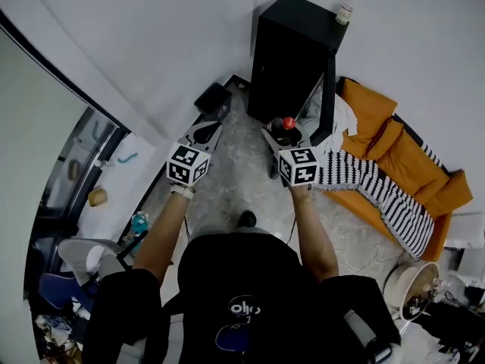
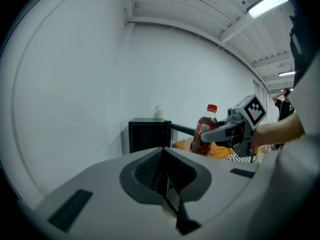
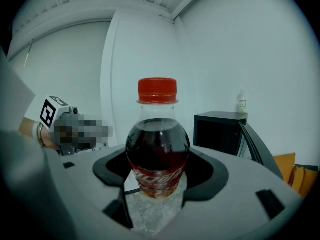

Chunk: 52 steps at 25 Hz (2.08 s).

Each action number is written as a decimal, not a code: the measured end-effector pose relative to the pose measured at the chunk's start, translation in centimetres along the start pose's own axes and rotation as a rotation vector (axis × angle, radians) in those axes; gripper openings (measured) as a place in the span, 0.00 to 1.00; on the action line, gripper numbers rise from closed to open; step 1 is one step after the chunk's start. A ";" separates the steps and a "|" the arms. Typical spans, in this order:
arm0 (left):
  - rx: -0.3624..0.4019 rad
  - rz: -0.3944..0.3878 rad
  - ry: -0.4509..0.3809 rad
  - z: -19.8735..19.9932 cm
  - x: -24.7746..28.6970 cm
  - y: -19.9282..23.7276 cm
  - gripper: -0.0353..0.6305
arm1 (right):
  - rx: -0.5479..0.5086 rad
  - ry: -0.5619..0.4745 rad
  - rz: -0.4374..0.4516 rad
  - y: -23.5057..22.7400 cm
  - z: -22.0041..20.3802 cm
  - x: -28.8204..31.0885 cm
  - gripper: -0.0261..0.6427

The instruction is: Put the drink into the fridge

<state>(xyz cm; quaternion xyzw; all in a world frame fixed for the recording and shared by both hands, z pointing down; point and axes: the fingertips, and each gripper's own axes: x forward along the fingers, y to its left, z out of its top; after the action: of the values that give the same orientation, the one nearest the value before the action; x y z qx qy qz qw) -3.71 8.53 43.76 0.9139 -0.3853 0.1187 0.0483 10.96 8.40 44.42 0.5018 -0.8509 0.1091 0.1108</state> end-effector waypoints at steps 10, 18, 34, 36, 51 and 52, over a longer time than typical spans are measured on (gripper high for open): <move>-0.011 -0.015 0.009 0.6 4.5 3.1 0.06 | 0.011 -0.002 0.001 -2.8 1.2 4.1 0.50; -0.003 -0.067 -0.006 2.6 11.5 9.3 0.06 | 0.027 -0.007 -0.031 -6.4 4.0 11.5 0.50; -0.022 -0.169 0.007 6.5 25.6 22.2 0.06 | 0.046 0.020 -0.108 -15.7 10.1 26.2 0.50; -0.024 -0.178 0.011 6.7 26.4 23.3 0.06 | 0.050 0.020 -0.113 -16.2 10.7 27.5 0.50; -0.019 -0.219 -0.012 8.2 29.5 31.5 0.06 | 0.052 0.017 -0.168 -17.2 13.5 35.0 0.50; -0.018 -0.222 -0.013 8.2 29.6 31.9 0.06 | 0.053 0.016 -0.172 -17.2 13.6 35.4 0.50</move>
<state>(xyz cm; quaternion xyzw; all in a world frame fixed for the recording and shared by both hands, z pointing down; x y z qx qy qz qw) -5.10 -35.76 43.22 0.9513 -0.2828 0.1029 0.0669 8.29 -33.11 43.30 0.5750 -0.8005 0.1256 0.1132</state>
